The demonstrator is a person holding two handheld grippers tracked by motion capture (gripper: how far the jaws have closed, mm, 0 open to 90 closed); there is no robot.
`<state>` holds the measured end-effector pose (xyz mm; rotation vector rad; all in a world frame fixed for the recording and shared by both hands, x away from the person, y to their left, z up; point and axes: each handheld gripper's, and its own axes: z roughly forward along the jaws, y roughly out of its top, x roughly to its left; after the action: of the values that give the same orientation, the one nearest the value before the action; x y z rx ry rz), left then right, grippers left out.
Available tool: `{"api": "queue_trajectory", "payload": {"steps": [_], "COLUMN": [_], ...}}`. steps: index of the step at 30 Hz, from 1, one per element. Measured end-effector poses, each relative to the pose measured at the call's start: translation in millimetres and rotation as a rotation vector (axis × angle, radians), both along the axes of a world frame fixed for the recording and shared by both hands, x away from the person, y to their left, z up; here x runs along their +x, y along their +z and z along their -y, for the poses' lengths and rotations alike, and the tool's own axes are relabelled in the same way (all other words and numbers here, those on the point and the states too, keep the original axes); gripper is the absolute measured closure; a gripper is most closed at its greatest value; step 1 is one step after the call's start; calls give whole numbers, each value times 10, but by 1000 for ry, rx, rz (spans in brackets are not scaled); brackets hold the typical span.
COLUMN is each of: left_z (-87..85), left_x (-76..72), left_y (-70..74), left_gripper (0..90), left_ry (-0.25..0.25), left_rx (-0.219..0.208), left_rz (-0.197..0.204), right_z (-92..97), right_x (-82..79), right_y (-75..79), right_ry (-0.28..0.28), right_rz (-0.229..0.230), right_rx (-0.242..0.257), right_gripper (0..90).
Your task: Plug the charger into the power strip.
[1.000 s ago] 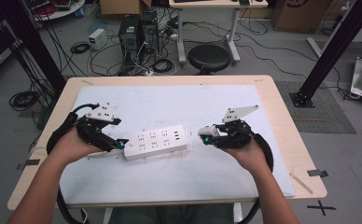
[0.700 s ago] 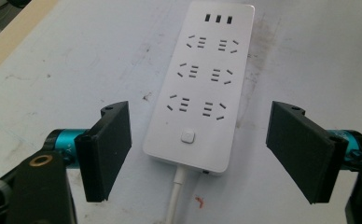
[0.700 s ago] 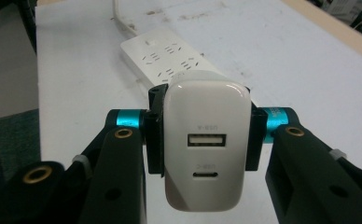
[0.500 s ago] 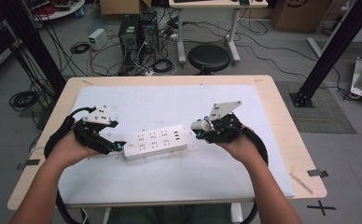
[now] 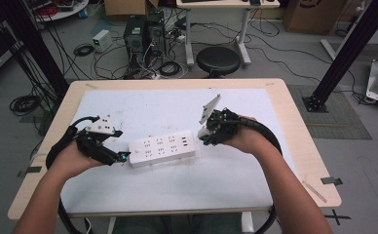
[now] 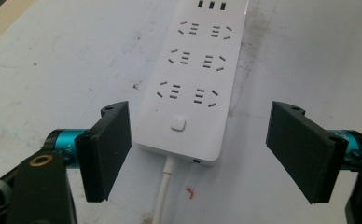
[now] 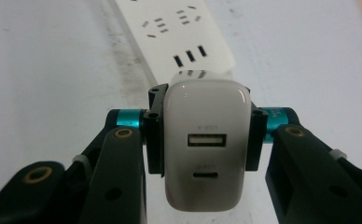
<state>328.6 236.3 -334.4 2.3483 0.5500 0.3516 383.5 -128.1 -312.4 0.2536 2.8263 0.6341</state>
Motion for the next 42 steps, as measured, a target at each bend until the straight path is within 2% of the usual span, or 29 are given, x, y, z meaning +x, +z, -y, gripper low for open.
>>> {"api": "queue_trajectory", "payload": {"steps": [3, 8, 14, 17, 19, 21, 22, 25, 27, 28, 30, 33, 35, 36, 42], "left_z": [-7, -46, -91, -116, -145, -170, -192, -237, -282, -297, -335, -375, -399, -405, -463], "left_x": [-19, -56, -97, -121, -133, -146, -149, -167, -168, -175, -179, -189, -195, -199, -203], "left_y": [2, 7, -20, -41, -47, -55, -50, -49, -42, -49, -54, -76, -90, -102, -127], "left_gripper": [223, 223, 223, 223, 223, 223, 223, 223, 223, 223, 223, 223, 223, 223, 223], "left_ry": [6, 17, 26, 31, 33, 43, 41, 57, 55, 65, 66, 72, 75, 81, 92], "left_rx": [0, -1, 13, 6, 13, 3, 14, 0, 10, -1, 1, -1, -1, -13, -14], "left_rz": [2, 5, 1, -1, -3, -4, -3, -2, 2, 1, 2, 1, -1, -3, -3], "right_z": [-107, -279, -506, -635, -706, -775, -810, -910, -976, -1004, -1055, -1118, -1153, -1169, -1244], "right_x": [107, 275, 422, 469, 506, 539, 558, 603, 618, 631, 648, 678, 708, 722, 765], "right_y": [-12, -57, -131, -197, -226, -252, -265, -286, -303, -310, -341, -408, -441, -447, -458], "right_ry": [39, 83, 145, 179, 198, 214, 225, 248, 263, 272, 281, 294, 312, 317, 335], "right_rz": [-33, -59, -91, -103, -108, -107, -113, -121, -121, -128, -134, -137, -139, -143, -149], "right_rx": [-30, -65, -81, -116, -118, -124, -126, -133, -136, -137, -140, -180, -187, -198, -229], "right_gripper": [633, 632, 632, 632, 632, 632, 632, 632, 632, 632, 632, 632, 632, 632, 632]}}
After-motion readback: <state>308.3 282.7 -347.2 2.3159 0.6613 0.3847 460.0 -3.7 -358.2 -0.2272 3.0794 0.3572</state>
